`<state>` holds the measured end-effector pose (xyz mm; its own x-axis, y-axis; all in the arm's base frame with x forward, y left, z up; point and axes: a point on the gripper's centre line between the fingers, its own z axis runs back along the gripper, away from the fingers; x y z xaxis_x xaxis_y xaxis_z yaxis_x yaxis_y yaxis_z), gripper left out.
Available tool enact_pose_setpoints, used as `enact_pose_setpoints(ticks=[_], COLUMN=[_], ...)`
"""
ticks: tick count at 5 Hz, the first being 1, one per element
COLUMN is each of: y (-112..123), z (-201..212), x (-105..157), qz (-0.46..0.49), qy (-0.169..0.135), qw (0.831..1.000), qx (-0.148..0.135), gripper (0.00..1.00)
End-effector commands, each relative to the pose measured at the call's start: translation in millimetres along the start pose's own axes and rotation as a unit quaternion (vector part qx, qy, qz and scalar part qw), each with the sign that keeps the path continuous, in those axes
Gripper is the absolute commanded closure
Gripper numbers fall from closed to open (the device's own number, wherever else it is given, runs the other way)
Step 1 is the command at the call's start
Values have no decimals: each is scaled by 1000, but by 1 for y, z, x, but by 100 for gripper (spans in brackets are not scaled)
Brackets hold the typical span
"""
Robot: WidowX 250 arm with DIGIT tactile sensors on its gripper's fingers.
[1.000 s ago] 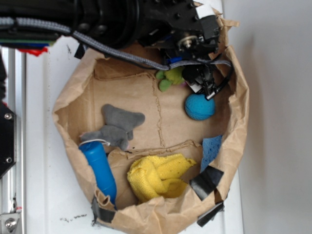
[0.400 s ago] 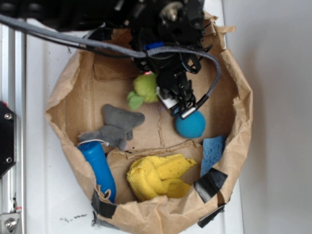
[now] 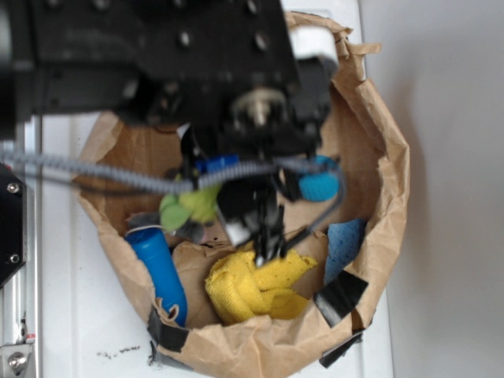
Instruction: Grab the green animal.
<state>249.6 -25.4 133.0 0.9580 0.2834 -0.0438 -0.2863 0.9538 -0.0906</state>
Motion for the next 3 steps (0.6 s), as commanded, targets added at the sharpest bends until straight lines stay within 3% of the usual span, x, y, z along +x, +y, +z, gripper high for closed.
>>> enact_pose_setpoints(ticks=[1, 3], y=[-17, -10], z=[46, 46], x=[-1, 11], qz=[-88, -54], qy=[-72, -111], qw=[993, 992], qx=[-24, -38], gripper=[100, 100])
